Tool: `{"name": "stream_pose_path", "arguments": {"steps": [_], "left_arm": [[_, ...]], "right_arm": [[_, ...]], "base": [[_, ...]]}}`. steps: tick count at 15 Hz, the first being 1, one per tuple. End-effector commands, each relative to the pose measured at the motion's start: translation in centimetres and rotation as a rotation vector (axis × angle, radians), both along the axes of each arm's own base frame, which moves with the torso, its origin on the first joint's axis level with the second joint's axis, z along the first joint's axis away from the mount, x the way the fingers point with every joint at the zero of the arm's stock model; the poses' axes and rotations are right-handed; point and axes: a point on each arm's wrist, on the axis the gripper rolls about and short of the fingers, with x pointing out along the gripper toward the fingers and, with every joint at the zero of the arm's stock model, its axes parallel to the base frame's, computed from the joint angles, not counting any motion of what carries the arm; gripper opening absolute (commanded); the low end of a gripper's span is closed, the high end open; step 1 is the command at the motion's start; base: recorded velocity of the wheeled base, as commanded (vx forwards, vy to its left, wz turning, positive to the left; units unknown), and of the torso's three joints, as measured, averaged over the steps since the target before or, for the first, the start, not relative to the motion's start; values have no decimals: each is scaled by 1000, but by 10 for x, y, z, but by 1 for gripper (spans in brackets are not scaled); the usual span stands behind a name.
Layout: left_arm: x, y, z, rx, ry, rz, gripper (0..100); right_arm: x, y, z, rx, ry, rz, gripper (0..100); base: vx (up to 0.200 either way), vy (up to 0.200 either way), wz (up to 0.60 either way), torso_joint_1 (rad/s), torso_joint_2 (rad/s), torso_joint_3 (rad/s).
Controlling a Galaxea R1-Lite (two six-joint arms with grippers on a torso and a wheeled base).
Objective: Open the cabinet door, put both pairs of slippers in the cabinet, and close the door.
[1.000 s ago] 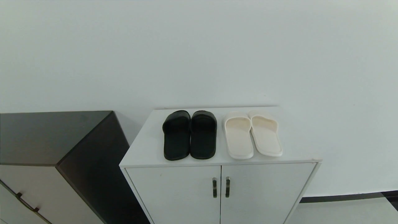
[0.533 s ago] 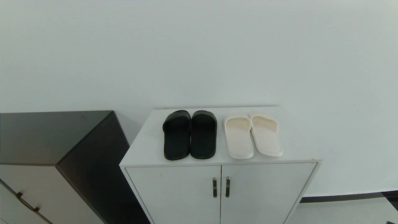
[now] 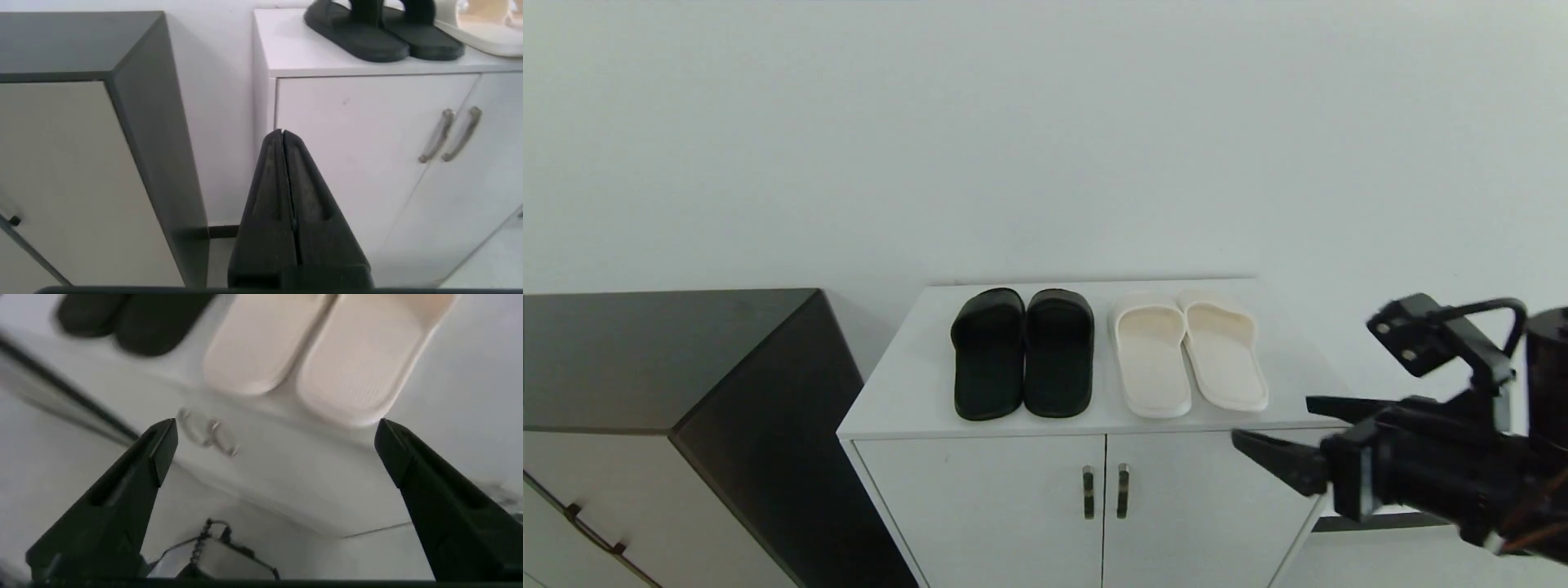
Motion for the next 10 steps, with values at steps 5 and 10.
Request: {"name": "stream_pose_path", "arguments": {"steps": [5,10], "left_arm": [[0,0,0,-7,0,1,0],[0,0,0,-10,0,1,0]], "right_arm": [[106,95,-23,-59,-51,-283,100],[139,99,-35,-43,-84,-382,100]], "base": [[0,0,0,0,0,0],[0,0,0,0,0,0]]}}
